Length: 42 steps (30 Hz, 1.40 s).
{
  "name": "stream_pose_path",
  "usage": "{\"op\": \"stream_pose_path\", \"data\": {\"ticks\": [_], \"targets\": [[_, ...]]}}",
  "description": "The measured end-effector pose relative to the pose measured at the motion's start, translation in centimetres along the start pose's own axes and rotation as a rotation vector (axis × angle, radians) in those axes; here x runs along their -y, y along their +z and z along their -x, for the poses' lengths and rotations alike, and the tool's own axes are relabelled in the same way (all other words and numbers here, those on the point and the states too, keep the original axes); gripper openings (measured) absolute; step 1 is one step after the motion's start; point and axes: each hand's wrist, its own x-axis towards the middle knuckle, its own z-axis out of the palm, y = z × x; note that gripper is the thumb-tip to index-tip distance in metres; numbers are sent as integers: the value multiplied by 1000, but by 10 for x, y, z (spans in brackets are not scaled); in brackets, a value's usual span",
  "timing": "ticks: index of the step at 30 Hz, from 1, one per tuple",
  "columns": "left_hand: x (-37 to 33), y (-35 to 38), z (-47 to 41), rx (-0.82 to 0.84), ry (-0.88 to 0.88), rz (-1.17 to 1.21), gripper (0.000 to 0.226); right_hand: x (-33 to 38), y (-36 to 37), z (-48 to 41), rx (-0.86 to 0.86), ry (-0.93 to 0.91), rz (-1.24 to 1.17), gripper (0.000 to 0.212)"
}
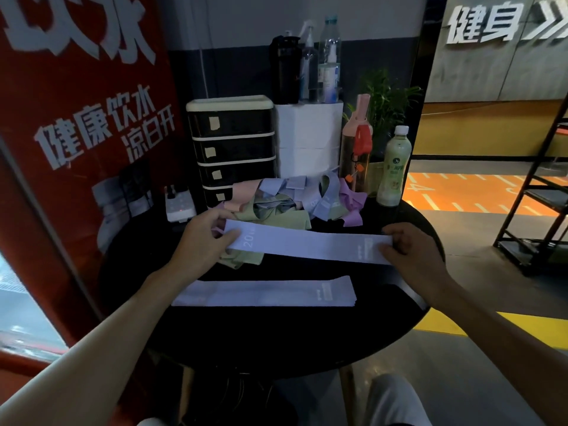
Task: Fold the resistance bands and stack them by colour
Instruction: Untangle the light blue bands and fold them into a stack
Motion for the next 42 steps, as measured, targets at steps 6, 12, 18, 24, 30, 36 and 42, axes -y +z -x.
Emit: {"op": "stream_pose_path", "data": {"ticks": [6, 12, 18, 24, 30, 36, 42], "targets": [[15, -31, 32, -77, -109, 6, 21, 14, 32, 15, 91, 14, -176, 26], [36, -46, 63, -168, -165, -52, 21, 11, 51, 27, 168, -56, -58, 20], [49, -38, 74, -201, -167, -46, 16, 10, 56, 34, 141, -48, -26, 14], [57, -30, 85, -217, -166, -78, 18, 9, 56, 37, 127, -16, -35, 13], [58, -27, 90, -236, -179, -102, 15, 9, 54, 38, 160, -1, -9, 14], [55, -26, 90, -245, -185, -134, 14, 10, 54, 39, 180, -5, 14, 14], [55, -25, 90, -231, -180, -168, 18, 10, 54, 39, 189, 5, 67, 14]]}}
